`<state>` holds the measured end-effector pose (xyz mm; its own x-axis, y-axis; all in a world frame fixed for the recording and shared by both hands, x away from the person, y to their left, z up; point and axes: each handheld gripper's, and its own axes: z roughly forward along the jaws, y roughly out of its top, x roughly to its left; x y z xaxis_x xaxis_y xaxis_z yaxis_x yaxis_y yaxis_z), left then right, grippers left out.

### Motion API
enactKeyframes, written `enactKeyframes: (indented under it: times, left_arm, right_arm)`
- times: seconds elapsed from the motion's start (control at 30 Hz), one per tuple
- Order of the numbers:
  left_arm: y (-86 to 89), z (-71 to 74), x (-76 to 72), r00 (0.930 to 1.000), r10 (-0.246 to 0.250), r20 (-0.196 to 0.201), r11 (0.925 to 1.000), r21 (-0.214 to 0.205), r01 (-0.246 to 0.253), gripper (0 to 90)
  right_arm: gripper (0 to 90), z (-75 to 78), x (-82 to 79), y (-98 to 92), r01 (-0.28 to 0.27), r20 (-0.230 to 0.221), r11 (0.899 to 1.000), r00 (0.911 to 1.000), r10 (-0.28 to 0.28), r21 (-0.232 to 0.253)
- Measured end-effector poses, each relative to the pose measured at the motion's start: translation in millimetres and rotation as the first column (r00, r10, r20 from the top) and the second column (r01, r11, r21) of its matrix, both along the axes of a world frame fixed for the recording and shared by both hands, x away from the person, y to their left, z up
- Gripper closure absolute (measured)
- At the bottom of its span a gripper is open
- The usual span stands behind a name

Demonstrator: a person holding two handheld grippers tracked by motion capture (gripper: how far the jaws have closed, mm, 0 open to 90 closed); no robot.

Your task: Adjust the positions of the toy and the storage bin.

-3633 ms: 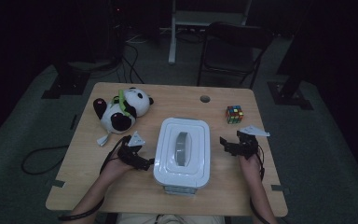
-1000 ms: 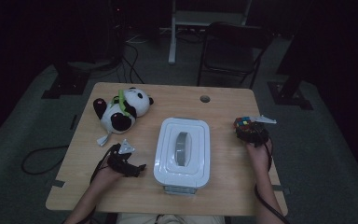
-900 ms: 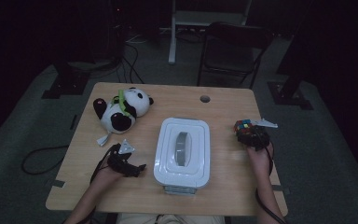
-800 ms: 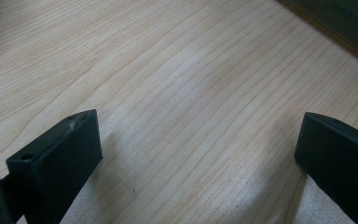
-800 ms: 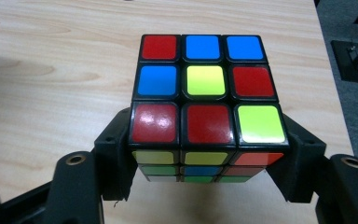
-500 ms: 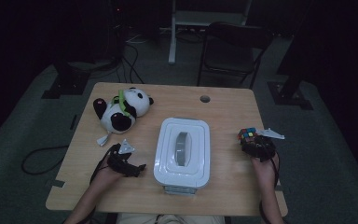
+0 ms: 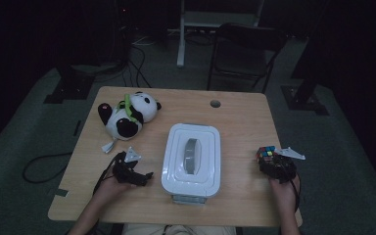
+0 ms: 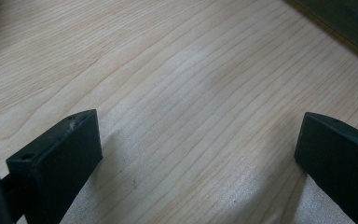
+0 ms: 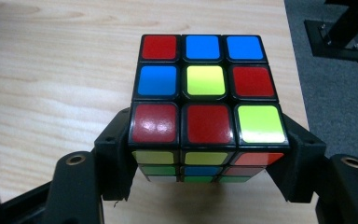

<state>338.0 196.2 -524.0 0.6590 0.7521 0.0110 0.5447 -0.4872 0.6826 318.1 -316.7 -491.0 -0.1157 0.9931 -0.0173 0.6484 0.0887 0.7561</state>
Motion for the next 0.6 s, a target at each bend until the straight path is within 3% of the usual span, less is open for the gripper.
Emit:
enactKeyframes:
  times: [0.13,0.6]
  left_arm:
    - [0.0,0.0,0.0,1.0000,0.000,0.000,1.0000,0.000,0.000,1.2]
    - [0.2,0.0,-0.4,1.0000,0.000,0.000,1.0000,-0.001,0.000,1.2]
  right_arm:
    - [33.7,-2.6,-8.2,-1.2,0.020,-0.003,1.000,0.9998,-0.020,0.003]
    - [33.7,-18.0,-32.6,0.8,0.004,-0.014,0.999,0.9999,-0.004,0.032]
